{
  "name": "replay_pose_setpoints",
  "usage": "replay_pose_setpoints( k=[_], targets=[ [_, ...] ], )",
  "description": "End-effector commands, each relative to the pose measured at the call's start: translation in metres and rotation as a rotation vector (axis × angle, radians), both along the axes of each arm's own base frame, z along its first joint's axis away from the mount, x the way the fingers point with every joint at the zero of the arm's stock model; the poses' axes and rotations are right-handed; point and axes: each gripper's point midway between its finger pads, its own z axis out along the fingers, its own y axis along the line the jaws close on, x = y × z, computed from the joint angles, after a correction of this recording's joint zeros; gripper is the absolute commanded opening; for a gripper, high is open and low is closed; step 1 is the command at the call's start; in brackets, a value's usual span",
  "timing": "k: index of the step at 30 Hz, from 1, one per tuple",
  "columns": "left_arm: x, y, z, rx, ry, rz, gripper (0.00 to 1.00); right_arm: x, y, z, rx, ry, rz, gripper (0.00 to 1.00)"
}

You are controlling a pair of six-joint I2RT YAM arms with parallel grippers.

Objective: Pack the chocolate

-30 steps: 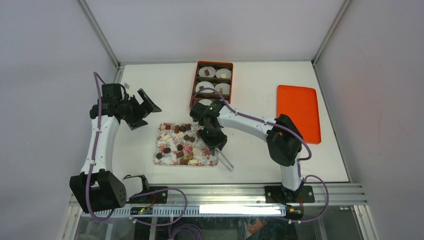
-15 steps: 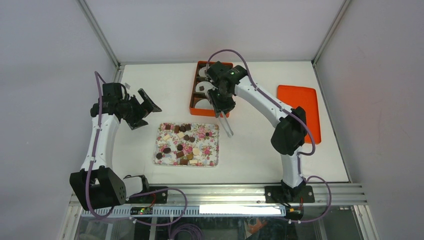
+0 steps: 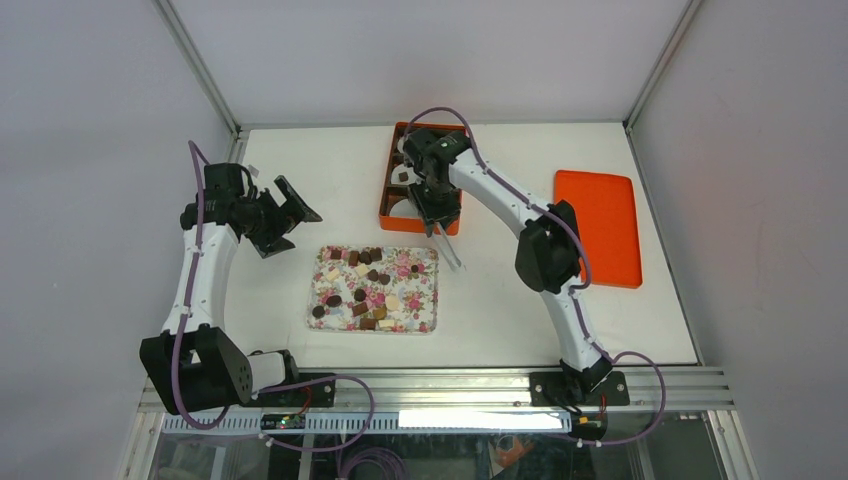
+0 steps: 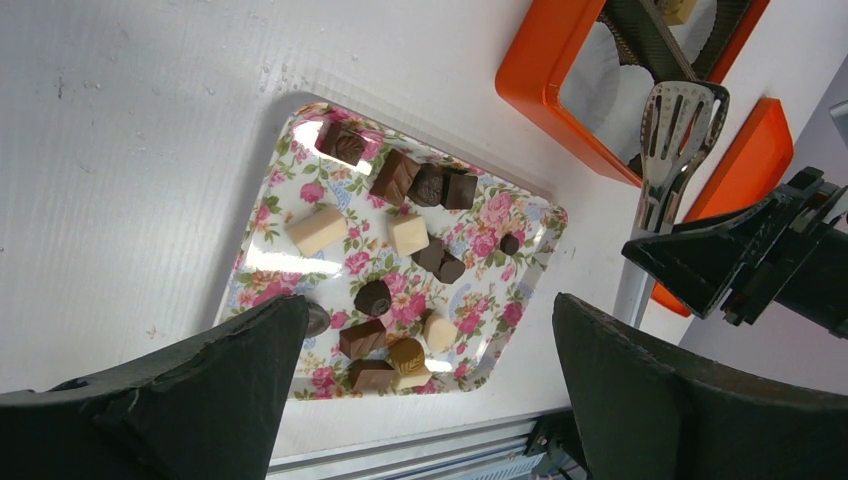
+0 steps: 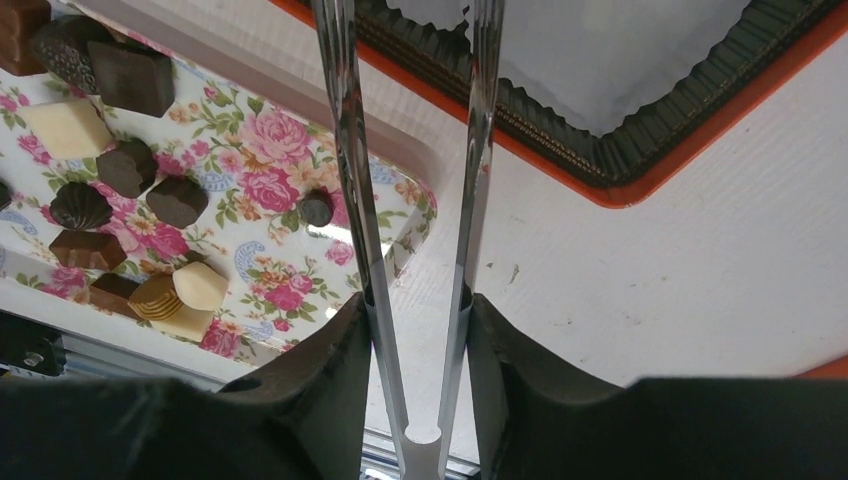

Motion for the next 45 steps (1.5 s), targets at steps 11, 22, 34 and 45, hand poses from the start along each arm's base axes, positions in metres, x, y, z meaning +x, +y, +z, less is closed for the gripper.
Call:
replay_pose_setpoints(
  k=[11,22,34,45],
  targets=[
    [0.007,0.003,0.018,0.002,-0.073,-0.001,0.99,0.005,0.016,0.002,0.055,0.005,0.024,0.16],
    [0.007,0.004,0.017,0.001,-0.071,0.002,0.99,-0.004,0.015,-0.001,0.057,0.034,0.032,0.22],
    [0.006,0.004,0.015,0.0,-0.068,0.0,0.99,-0.008,0.014,-0.002,0.048,0.037,0.033,0.3],
    [0.003,0.004,0.017,-0.003,-0.076,0.003,0.99,-0.006,0.017,-0.001,0.054,0.028,0.034,0.36]
  ],
)
